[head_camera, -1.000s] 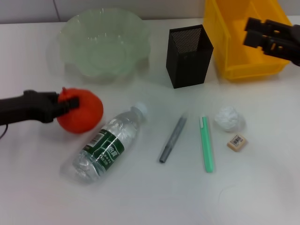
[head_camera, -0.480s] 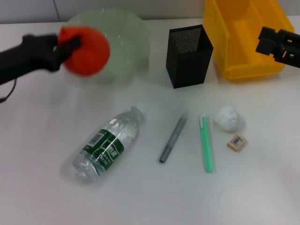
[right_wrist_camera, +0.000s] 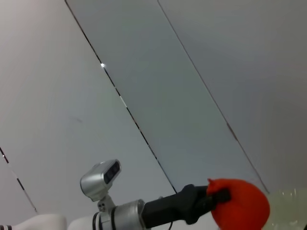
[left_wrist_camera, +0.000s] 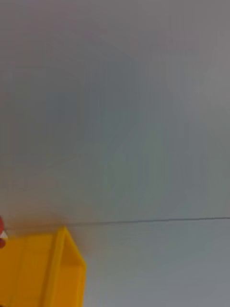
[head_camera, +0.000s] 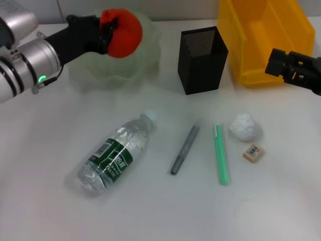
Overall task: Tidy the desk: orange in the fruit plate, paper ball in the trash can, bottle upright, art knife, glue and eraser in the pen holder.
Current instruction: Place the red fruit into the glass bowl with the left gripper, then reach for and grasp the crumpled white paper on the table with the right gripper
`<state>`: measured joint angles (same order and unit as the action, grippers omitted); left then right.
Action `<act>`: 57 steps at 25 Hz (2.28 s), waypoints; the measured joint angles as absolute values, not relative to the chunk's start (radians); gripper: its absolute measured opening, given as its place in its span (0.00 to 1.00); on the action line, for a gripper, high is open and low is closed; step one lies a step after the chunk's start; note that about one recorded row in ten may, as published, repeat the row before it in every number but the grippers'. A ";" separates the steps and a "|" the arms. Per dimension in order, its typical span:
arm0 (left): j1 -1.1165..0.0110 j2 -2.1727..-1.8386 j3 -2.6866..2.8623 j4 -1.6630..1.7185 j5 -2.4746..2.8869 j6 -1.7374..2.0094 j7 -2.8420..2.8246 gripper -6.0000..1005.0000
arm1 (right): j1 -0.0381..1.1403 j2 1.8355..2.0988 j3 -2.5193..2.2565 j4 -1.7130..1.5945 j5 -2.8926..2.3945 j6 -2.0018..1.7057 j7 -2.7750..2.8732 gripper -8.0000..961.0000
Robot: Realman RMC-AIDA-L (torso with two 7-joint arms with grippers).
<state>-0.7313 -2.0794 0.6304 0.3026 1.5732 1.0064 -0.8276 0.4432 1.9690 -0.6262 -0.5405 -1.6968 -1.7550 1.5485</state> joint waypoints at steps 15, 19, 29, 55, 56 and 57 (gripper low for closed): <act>-0.794 -2.080 0.620 0.163 1.406 0.911 -0.529 0.07 | 0.423 1.976 -0.601 -0.531 -1.689 -1.763 1.550 0.76; -0.793 -2.080 0.621 0.146 1.377 0.910 -0.495 0.15 | 0.433 1.975 -0.601 -0.536 -1.688 -1.768 1.553 0.76; -0.799 -2.080 0.621 0.109 1.374 0.940 -0.448 0.52 | 0.466 1.975 -0.609 -0.663 -1.684 -1.851 1.603 0.76; -0.775 -2.080 0.604 0.102 1.201 1.093 -0.452 0.73 | 0.639 2.076 -0.951 -1.211 -2.519 -1.672 2.403 0.76; -0.777 -2.080 0.604 0.102 1.196 1.093 -0.455 0.73 | 0.647 2.076 -0.951 -1.202 -2.542 -1.655 2.400 0.76; -0.777 -2.080 0.604 0.101 1.193 1.093 -0.456 0.73 | 0.656 2.077 -0.959 -1.182 -2.572 -1.613 2.387 0.76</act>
